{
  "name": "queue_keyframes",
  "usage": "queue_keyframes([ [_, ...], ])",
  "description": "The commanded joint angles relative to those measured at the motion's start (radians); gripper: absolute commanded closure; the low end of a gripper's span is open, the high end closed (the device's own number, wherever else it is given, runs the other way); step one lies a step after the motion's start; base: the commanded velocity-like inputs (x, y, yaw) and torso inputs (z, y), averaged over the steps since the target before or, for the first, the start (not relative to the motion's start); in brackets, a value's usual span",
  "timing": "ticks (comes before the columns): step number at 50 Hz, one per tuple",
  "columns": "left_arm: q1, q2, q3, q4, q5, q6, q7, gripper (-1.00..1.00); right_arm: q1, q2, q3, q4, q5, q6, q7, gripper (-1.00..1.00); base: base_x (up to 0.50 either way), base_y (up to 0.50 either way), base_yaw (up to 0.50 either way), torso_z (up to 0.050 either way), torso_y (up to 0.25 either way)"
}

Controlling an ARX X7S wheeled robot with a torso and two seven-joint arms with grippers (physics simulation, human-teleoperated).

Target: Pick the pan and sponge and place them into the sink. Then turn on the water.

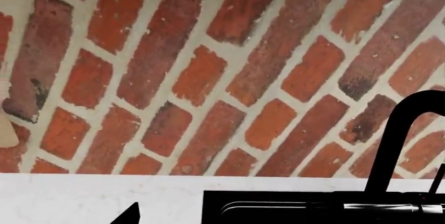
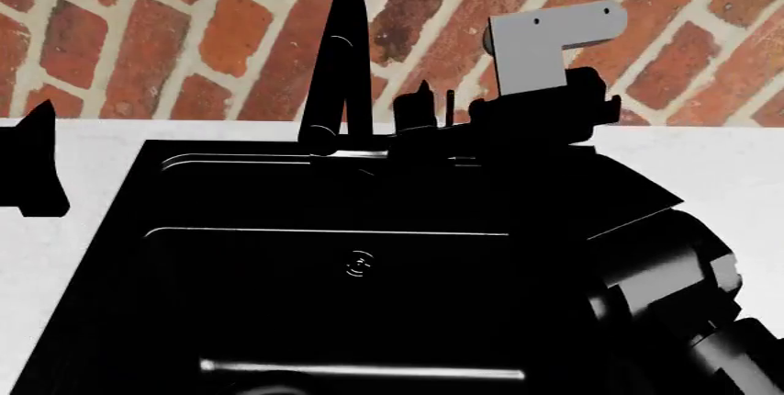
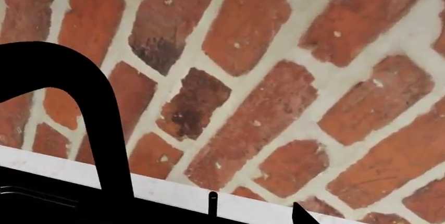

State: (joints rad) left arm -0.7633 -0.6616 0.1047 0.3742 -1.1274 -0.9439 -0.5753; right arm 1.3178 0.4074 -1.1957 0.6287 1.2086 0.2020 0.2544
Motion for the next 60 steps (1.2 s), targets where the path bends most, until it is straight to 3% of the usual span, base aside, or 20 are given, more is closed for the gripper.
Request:
queue_keyframes([
  [1, 0.02, -0.002, -0.005, 0.008, 0.029, 0.04, 0.016, -1.0, 0.026, -0.06, 0.007, 0.119, 0.001, -0.002, -0.058, -1.0, 0.0, 0.0, 0.0, 0.0, 0.0],
  [17, -0.003, -0.017, -0.012, 0.01, 0.015, 0.03, 0.013, -1.0, 0.064, -0.07, 0.009, 0.137, -0.005, 0.012, -0.062, -1.0, 0.0, 0.0, 0.0, 0.0, 0.0],
  [60, -0.01, -0.015, 0.026, -0.012, 0.049, 0.035, 0.011, -1.0, 0.105, -0.134, 0.017, 0.272, -0.024, -0.004, -0.117, -1.0, 0.0, 0.0, 0.0, 0.004, -0.089],
])
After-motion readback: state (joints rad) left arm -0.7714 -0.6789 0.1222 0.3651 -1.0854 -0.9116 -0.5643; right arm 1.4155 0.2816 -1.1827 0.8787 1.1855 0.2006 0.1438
